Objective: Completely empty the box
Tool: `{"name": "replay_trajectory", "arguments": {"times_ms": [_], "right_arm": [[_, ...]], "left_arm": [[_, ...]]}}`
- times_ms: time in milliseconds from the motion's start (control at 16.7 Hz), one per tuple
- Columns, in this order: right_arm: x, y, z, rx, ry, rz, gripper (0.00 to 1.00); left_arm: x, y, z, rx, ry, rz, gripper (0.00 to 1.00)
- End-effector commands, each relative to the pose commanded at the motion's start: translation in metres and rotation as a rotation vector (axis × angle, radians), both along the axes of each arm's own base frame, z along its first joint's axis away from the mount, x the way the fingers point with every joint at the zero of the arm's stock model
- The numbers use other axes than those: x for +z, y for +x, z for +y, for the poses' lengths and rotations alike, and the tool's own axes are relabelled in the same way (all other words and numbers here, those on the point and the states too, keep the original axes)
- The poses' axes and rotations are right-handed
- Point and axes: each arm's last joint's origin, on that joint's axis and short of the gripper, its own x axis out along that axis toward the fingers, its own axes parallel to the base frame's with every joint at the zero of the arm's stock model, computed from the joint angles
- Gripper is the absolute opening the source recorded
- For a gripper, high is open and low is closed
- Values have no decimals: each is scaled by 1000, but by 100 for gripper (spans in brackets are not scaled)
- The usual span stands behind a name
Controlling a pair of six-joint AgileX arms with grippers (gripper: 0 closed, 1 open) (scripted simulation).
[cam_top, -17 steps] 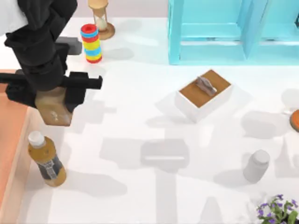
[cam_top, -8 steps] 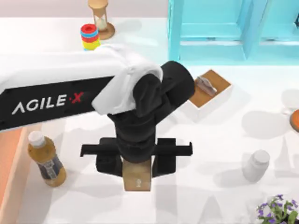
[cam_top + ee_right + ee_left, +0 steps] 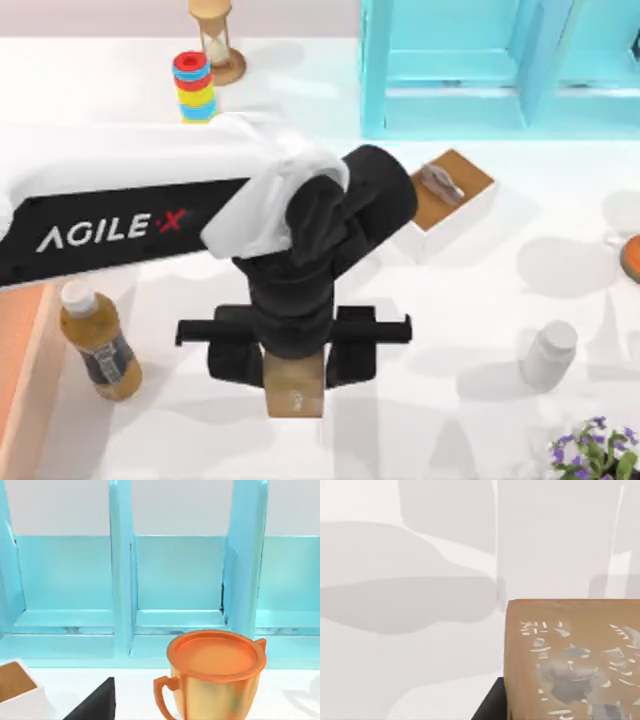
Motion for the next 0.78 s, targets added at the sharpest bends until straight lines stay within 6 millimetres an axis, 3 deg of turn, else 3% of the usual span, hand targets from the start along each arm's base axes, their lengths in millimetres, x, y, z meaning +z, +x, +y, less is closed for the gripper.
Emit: {"name": "replay_trajectory", "arguments": {"times_ms": [300, 540, 780], "right_arm": [[0, 0, 0, 0, 0, 0, 100], [0, 0, 0, 0, 0, 0, 100], [0, 0, 0, 0, 0, 0, 100]], "left_arm": [[-33, -1, 0, 0, -4, 0, 0], [-34, -1, 0, 0, -3, 0, 0], [-34, -1, 0, 0, -3, 0, 30]]}}
